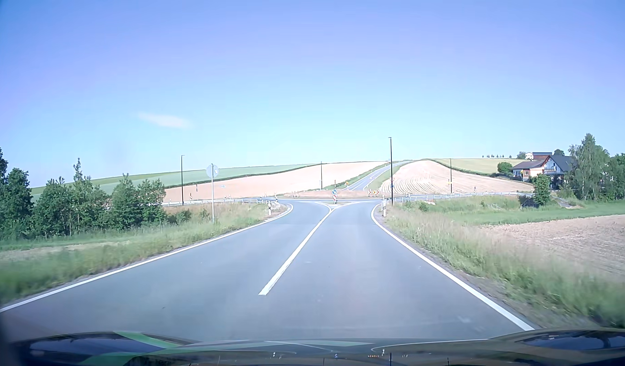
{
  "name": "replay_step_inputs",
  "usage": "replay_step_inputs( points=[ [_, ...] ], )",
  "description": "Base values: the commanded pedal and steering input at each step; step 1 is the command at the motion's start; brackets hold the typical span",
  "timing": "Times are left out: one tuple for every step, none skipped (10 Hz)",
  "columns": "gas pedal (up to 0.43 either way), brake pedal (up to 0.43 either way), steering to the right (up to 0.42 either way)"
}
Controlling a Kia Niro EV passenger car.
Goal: Follow the waypoints while adhering to traffic rules and regulations
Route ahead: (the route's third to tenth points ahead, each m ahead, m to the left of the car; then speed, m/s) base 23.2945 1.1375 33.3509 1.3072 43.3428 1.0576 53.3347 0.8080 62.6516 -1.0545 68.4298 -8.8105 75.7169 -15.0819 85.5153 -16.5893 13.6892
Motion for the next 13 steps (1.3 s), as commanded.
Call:
replay_step_inputs(
  points=[
    [0.0,0.22,0.008],
    [0.0,0.22,0.008],
    [0.0,0.22,0.007],
    [0.0,0.22,0.008],
    [0.0,0.22,0.007],
    [0.0,0.22,0.008],
    [0.0,0.22,0.007],
    [0.0,0.22,0.007],
    [0.0,0.207,0.008],
    [0.0,0.195,0.007],
    [0.0,0.195,0.008],
    [0.0,0.195,0.008],
    [0.0,0.189,0.008]
  ],
)
